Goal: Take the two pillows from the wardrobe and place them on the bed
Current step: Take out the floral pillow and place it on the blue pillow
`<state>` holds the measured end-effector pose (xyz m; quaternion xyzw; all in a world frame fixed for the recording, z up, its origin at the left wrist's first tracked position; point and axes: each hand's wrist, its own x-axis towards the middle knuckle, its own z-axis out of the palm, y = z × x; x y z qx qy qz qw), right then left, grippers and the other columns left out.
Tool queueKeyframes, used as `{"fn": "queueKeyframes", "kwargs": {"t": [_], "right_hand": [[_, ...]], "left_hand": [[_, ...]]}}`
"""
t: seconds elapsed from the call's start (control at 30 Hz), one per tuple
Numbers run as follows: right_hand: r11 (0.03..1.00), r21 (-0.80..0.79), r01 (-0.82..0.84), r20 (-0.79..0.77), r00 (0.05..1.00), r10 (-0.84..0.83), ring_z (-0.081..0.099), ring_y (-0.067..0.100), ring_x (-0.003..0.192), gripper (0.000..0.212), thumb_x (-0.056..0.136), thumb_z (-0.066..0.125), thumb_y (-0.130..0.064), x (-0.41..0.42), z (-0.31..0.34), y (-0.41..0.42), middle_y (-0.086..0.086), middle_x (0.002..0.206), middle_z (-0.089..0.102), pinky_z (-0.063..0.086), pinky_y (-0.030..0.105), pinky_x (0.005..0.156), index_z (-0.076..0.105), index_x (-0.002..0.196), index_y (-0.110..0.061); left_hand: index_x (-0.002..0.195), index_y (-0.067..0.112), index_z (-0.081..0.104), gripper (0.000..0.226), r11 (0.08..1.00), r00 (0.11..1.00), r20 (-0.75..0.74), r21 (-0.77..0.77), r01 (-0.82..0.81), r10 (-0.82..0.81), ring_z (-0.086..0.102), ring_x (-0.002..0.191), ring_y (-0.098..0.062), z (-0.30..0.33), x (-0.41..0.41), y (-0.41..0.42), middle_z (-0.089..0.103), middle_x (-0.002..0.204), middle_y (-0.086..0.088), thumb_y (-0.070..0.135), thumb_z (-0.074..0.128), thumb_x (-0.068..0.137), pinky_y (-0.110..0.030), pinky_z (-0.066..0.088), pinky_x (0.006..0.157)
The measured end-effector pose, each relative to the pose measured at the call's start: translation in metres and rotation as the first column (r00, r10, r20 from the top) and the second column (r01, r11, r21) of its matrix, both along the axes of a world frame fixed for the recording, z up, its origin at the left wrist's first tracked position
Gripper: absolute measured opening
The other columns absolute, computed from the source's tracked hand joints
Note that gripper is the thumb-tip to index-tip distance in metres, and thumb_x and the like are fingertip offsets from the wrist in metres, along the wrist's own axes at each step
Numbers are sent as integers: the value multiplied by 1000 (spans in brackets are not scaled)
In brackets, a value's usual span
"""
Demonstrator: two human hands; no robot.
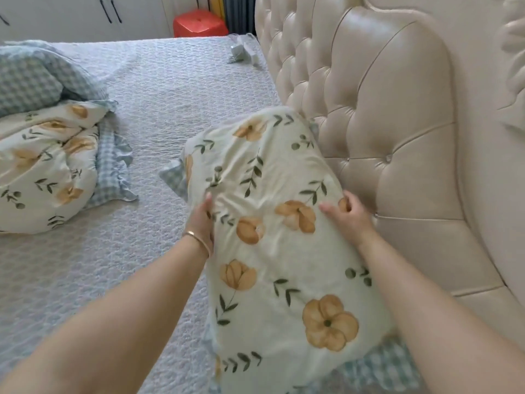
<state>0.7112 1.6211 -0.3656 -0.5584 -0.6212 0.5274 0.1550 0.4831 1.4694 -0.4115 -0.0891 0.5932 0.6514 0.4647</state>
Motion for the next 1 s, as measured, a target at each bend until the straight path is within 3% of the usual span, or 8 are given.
{"fn": "queueKeyframes", "kwargs": {"t": [0.07, 0.13, 0.27, 0.4, 0.5, 0.67, 0.8, 1.0], "right_hand": [[993, 103, 49, -15, 999, -48, 49, 16, 119, 70, 78, 69, -39, -18, 8, 32, 0, 133, 50, 40, 30, 98, 39, 139, -21], [972, 221, 77, -40, 997, -70, 47, 14, 119, 63, 82, 64, -34, -30, 7, 52, 3, 137, 46, 37, 27, 98, 39, 139, -24], [956, 274, -105, 335, 942, 7, 37, 27, 131, 74, 79, 62, -43, -45, -39, 51, 10, 145, 37, 30, 35, 106, 32, 143, -20], [974, 203, -97, 562, 826, -35, 31, 31, 135, 98, 69, 62, -60, -36, -86, 33, 10, 150, 31, 30, 45, 107, 16, 147, -22], [994, 97, 40, 573, 815, -89, 42, 35, 128, 110, 61, 71, -61, -44, -90, 56, 14, 143, 41, 38, 44, 102, 18, 145, -14], [984, 176, -1, 603, 790, -107, 54, 36, 111, 76, 63, 71, -46, -69, -80, 69, 15, 121, 58, 48, 42, 89, 45, 121, -6], [955, 297, -14, 557, 815, -161, 53, 37, 111, 71, 67, 69, -44, -75, -71, 75, 17, 119, 57, 47, 44, 89, 44, 120, -4], [984, 177, 14, 629, 768, -124, 50, 37, 117, 83, 67, 68, -51, -76, -93, 84, 16, 129, 53, 44, 44, 93, 36, 131, -9]], "left_hand": [[114, 17, 64, 41, 983, 999, 34, 186, 9, -15, 64, 108, -31, 15, -17, 27, 71, 111, -10, 44, 39, 96, -45, 50, 91], [125, 19, 57, 45, 971, 995, 11, 220, 90, -95, 54, 123, -30, 11, -35, 47, 64, 126, -8, 47, 45, 91, -42, 50, 92], [152, 19, 12, 101, 863, 865, -135, -243, 444, -483, 31, 140, -31, -40, -29, 53, 23, 157, -8, 53, 70, 76, -46, 32, 108], [151, 21, 2, 113, 867, 889, -110, -305, 395, -444, 37, 135, -31, -87, 1, 45, 30, 152, -12, 34, 81, 72, -37, 33, 104], [148, 24, 15, 102, 882, 883, -215, -330, 337, -418, 47, 124, -28, -109, -3, 58, 44, 141, -11, 29, 83, 71, -35, 36, 105], [127, 28, 48, 82, 948, 887, -373, -261, 182, -273, 62, 107, -23, -116, -5, 70, 65, 115, 2, 35, 83, 53, -41, 47, 99], [123, 27, 49, 72, 963, 896, -373, -202, 177, -242, 62, 102, -21, -111, -13, 81, 64, 108, 5, 29, 83, 60, -38, 48, 96], [132, 23, 42, 72, 917, 856, -376, -317, 242, -356, 54, 101, -21, -123, -22, 90, 57, 108, 2, 32, 81, 72, -31, 41, 95]]}}
